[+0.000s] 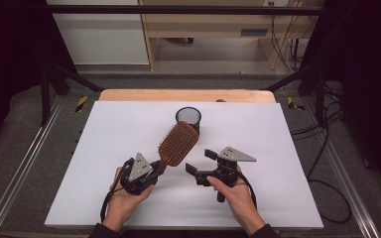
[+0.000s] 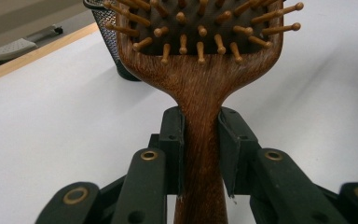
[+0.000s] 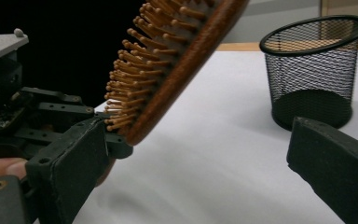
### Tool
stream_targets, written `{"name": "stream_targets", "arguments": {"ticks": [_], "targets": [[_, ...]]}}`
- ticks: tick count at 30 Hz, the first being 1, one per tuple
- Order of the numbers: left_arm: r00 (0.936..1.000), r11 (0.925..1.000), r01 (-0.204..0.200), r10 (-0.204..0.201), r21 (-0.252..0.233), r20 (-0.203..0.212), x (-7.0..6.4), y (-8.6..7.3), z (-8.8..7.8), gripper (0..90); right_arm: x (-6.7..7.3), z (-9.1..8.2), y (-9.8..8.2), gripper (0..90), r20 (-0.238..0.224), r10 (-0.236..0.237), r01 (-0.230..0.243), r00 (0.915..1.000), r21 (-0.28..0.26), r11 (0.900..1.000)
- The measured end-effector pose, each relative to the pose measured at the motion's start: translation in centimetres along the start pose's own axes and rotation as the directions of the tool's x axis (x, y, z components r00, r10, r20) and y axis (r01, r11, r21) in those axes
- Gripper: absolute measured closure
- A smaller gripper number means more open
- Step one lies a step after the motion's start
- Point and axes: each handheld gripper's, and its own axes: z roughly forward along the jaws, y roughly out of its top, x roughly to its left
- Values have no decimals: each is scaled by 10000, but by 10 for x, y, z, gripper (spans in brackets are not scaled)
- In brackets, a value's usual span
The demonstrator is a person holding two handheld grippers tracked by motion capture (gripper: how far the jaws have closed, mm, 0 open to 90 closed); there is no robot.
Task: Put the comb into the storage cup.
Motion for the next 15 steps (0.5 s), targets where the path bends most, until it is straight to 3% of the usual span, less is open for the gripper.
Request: {"name": "stream_targets", "arguments": {"ticks": [9,15], "targets": [[9997,9996,-250,251,-159,44,-9,3,1,729,0,11,25,62,-532,603,-628,9968,-481,9969],[9994,9991,-343,345,-243,99,-15,5,2,729,-3,10,29,75,-769,1017,-1067,9918,-635,9923]]}}
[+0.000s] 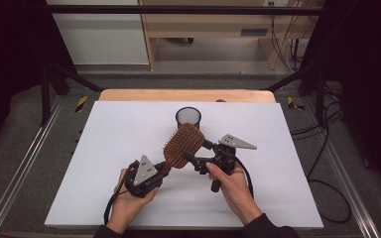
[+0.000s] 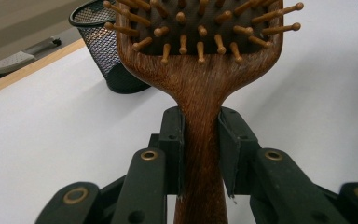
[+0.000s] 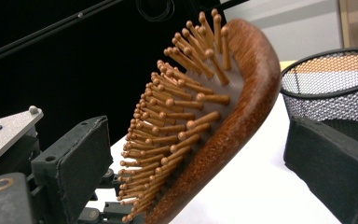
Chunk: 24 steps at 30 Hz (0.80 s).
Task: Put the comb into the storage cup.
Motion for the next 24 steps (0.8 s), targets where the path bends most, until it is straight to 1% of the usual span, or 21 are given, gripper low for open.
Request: {"name": "stream_targets", "arguments": {"ticks": [3,5,10,18,24], "targets": [[10000,10000,-72,72,-54,35,-4,1,1,729,0,-1,-3,86,-1,56,-56,10000,43,10000],[9998,9998,-207,207,-14,51,-6,2,0,729,0,-1,-5,96,20,17,-18,10000,80,10000],[9994,9994,-338,338,-62,104,-11,4,2,729,1,0,-5,143,-46,242,-242,9997,15,9997],[9991,9991,-418,418,-4,101,-13,3,3,729,0,-1,-5,209,-216,469,-470,9987,-37,9989],[9991,9992,-411,411,-20,126,-15,4,5,728,2,-1,-5,253,-467,455,-458,9979,-71,9989]]}}
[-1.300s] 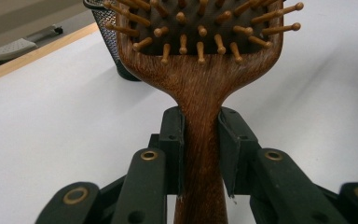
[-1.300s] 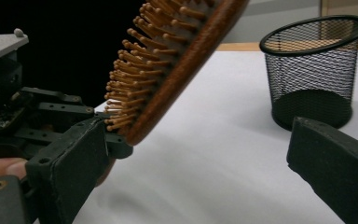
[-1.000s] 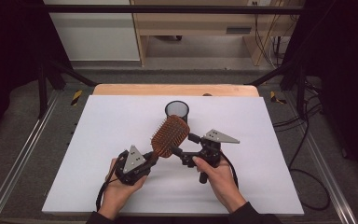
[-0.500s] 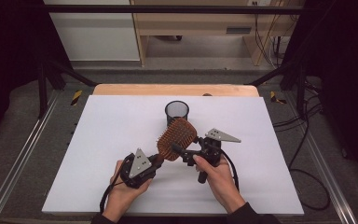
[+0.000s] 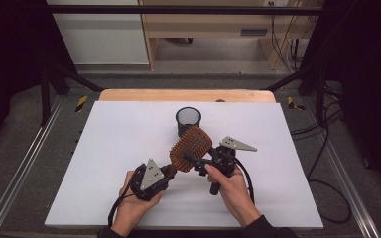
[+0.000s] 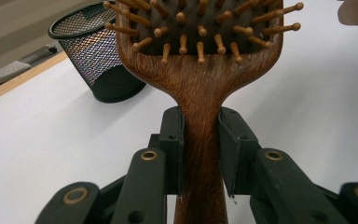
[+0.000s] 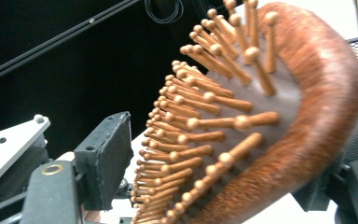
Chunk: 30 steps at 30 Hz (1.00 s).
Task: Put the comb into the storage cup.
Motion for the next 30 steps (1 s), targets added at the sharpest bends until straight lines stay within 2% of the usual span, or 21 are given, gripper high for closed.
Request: {"name": "stream_targets", "arguments": {"ticks": [3,12,15,21,24,30], "targets": [[10000,10000,27,-27,-6,9,-1,0,0,729,1,1,-1,271,-40,-28,28,10000,-2,10000],[10000,9998,47,-47,-171,-33,1,-1,-1,729,2,-1,2,334,-227,396,-402,9990,-279,9988],[9999,9996,94,-96,-258,-91,2,-1,-1,729,5,-1,4,383,-294,480,-491,9984,-409,9980],[9996,9993,159,-166,-336,-216,5,-1,-3,730,11,2,7,440,-501,420,-452,9979,-641,9969],[9991,9983,333,-346,-472,-256,7,-1,-5,730,15,5,10,465,-581,413,-454,9975,-702,9965],[9955,9937,862,-888,-718,-342,15,-4,-9,728,26,17,19,506,-491,37,-67,9988,-599,9982]]}}
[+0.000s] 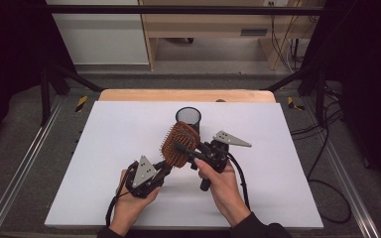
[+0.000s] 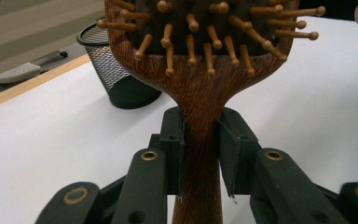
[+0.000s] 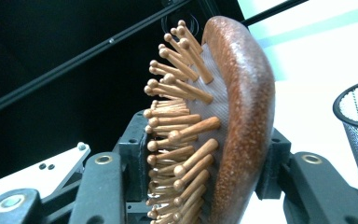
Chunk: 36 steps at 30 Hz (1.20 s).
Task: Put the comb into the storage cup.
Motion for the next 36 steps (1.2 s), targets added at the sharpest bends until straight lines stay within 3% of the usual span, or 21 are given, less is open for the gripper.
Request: {"name": "stream_targets", "arguments": {"ticks": [6,11,14,17,19,28,31,33,36], "targets": [[9976,9976,659,-663,-216,-190,7,-4,0,720,7,14,5,519,288,-394,386,9988,271,9989],[9882,9877,1484,-1500,-496,-299,15,-10,-3,621,7,21,11,519,396,-409,395,9984,364,9986],[9857,9851,1551,-1593,-746,-545,19,-15,-9,524,3,20,18,517,529,-187,173,9984,272,9995],[9781,9782,1746,-1854,-1125,-942,26,-16,-16,415,-3,18,26,516,756,-247,231,9968,223,9995],[9712,9707,1998,-2142,-1334,-1042,32,-17,-20,389,-7,16,31,515,875,-241,226,9959,186,9996],[9512,9588,2387,-2628,-1542,-1616,48,-26,-36,235,-21,11,49,512,1187,-152,121,9928,273,9996],[9467,9578,2434,-2689,-1532,-1775,50,-28,-41,151,-25,11,53,511,1211,-116,74,9926,355,9993],[9475,9618,2339,-2583,-1421,-1885,51,-29,-41,89,-26,11,56,511,1314,-158,103,9912,421,9991],[9457,9605,2363,-2621,-1472,-1921,51,-30,-40,49,-28,11,59,511,1383,-134,79,9903,400,9992]]}}
